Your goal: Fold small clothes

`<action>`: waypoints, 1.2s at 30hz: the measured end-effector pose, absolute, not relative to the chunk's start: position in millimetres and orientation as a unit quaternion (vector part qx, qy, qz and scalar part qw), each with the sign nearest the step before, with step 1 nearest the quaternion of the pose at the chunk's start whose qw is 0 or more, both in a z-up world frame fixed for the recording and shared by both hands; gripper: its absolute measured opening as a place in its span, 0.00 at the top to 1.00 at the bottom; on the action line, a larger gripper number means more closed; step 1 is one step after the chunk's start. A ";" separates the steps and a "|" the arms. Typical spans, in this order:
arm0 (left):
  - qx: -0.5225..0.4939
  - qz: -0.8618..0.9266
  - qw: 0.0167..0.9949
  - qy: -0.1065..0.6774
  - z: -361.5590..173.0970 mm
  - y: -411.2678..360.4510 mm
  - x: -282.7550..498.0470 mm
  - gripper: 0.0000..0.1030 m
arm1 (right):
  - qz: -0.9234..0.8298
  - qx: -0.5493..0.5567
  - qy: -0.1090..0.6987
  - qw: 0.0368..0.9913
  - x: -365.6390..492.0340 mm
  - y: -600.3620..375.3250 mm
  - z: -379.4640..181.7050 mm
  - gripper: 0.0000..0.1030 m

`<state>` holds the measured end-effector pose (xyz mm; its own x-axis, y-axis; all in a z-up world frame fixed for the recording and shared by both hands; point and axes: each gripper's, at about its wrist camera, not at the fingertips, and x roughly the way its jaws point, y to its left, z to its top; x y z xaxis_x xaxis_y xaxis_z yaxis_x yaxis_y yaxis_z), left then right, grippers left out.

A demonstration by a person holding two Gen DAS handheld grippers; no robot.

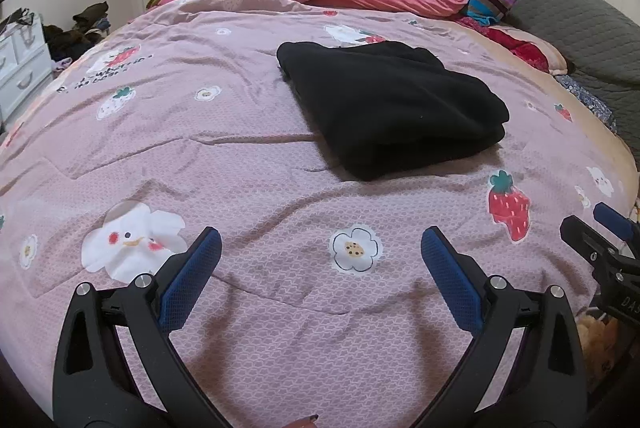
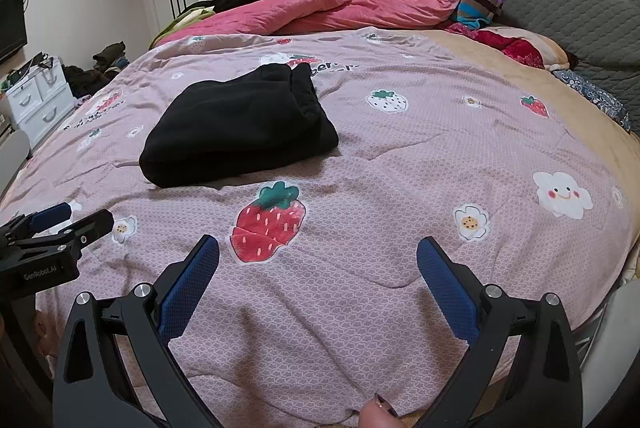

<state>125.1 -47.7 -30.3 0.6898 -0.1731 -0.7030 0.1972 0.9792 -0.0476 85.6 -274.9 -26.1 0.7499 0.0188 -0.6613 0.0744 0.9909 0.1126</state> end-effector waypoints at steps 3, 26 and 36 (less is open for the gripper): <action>0.016 -0.101 0.919 0.381 -30.3 -48.0 124.9 0.09 | -0.016 0.066 0.353 0.933 86.0 -275.3 -25.6 0.04; 0.021 -0.090 0.920 0.381 -29.2 -46.2 125.6 0.09 | -0.020 0.062 0.355 0.933 86.8 -274.3 -27.4 0.04; 0.027 -0.090 0.919 0.383 -29.6 -48.5 125.1 0.09 | -0.020 0.063 0.355 0.932 86.9 -274.3 -27.4 0.04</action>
<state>125.1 -48.5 -29.6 0.6899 -0.1437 -0.7094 0.1858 0.9824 -0.0184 86.9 -274.3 -27.4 0.7466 0.0066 -0.6652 0.0824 0.9913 0.1024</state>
